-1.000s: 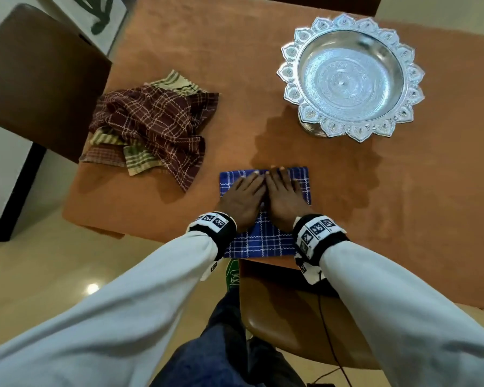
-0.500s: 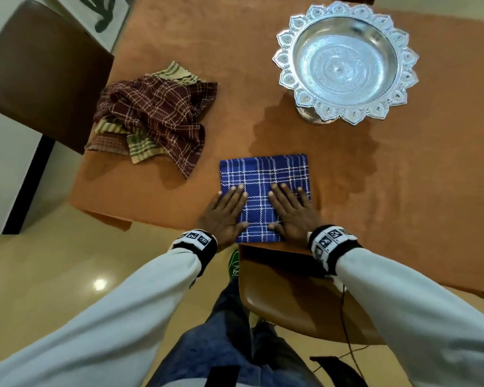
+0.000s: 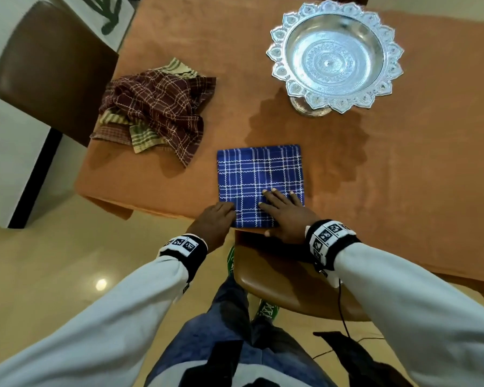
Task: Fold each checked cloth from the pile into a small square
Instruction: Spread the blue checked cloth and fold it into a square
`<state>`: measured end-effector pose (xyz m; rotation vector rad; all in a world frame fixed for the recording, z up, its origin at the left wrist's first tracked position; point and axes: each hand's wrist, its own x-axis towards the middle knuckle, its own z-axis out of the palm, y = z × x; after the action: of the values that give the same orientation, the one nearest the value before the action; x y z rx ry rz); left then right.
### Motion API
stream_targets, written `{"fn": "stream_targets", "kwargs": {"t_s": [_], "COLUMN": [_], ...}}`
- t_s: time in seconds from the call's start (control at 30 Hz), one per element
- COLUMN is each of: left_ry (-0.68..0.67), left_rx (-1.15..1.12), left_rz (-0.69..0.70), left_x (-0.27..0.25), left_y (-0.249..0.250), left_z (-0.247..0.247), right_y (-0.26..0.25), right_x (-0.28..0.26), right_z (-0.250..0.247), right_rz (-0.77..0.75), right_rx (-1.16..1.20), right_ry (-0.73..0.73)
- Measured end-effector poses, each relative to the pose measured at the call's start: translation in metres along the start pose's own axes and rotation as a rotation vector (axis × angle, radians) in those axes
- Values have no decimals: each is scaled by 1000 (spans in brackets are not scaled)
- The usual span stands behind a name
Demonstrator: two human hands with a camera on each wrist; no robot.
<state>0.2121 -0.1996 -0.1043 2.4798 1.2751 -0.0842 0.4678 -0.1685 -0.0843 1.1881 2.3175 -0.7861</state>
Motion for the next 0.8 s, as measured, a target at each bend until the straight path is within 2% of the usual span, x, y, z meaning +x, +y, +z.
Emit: {"fn": "stream_targets", "kwargs": {"t_s": [0.17,0.3,0.4,0.5,0.57,0.63,0.7,0.8], "left_ry": [114,152,99,53,78,174,255,246], "left_rx": [-191,-293,-291,-320,-343,-488,-718,-830], "left_rz": [-156,-266,-281,-236,-212,-320,-532,-704], "left_x": [-1,-8,-15,-19,-18,-11,4,35], "left_y": [10,6,-2,-9,-14,-21,-29,-37], "left_z": [-27,-39,-41,-47,-52,-54,-56,-56], "right_y": [-14,3,14,20,27,34,41,49], "right_x": [-3,-18,-34,-47,-46,-35,-16,16], "right_z": [1,1,-3,-13,-19,-25,-33,-40], "right_rz": [70,119,101,109,110,169,255,363], "right_rx": [66,40,155,361,467,609,723,746], "right_ry": [70,254,352,365,418,480,525,530]}}
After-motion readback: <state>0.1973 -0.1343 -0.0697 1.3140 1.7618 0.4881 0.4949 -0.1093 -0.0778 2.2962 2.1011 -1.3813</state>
